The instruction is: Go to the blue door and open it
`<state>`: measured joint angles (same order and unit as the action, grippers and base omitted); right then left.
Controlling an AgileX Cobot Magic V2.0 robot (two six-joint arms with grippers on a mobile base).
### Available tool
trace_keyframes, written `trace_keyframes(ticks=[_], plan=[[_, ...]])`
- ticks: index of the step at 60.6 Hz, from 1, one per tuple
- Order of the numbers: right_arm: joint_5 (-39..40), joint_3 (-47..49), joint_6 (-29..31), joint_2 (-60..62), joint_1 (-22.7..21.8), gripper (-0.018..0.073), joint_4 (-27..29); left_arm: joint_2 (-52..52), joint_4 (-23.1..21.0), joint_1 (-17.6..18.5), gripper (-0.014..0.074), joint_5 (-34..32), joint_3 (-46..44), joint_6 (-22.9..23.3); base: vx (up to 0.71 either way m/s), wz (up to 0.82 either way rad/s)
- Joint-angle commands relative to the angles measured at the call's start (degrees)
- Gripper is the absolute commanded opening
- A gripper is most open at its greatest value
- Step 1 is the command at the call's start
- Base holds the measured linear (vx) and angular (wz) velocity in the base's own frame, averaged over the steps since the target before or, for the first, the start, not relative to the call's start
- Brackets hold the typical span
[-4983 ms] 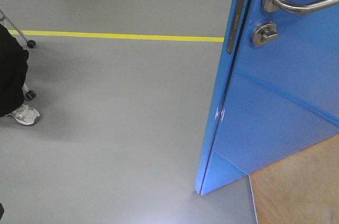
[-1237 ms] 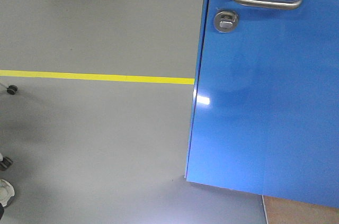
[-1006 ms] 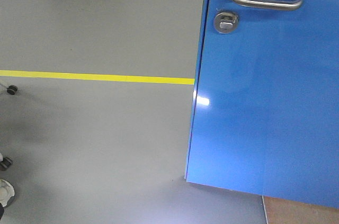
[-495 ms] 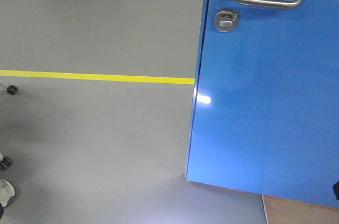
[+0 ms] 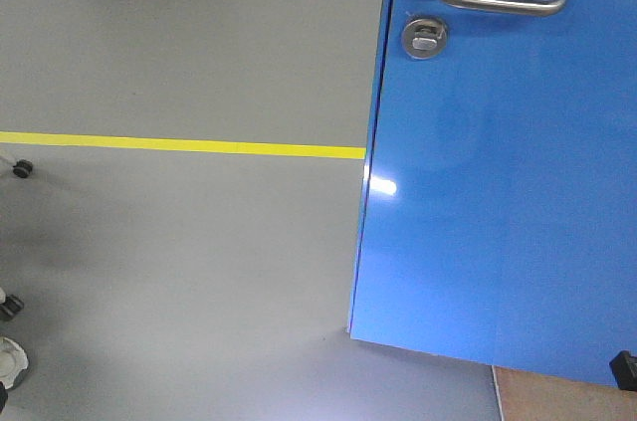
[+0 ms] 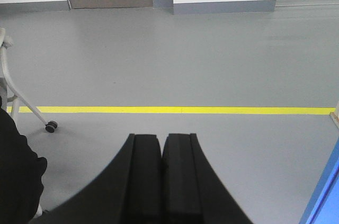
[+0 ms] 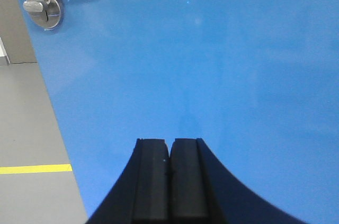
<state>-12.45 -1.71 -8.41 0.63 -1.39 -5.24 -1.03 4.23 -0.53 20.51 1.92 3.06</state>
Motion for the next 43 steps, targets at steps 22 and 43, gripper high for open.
trace_keyframes(ticks=[22, 43], plan=[[3.7, -0.5, 0.4, 0.6, 0.2, -0.0004, -0.5, -0.6, 0.1, 0.0, 0.0071, -4.6, -1.9, 0.2, 0.00, 0.00], [3.7, -0.5, 0.4, 0.6, 0.2, -0.0004, -0.5, -0.6, 0.1, 0.0, 0.0071, -4.6, -1.9, 0.2, 0.00, 0.00]])
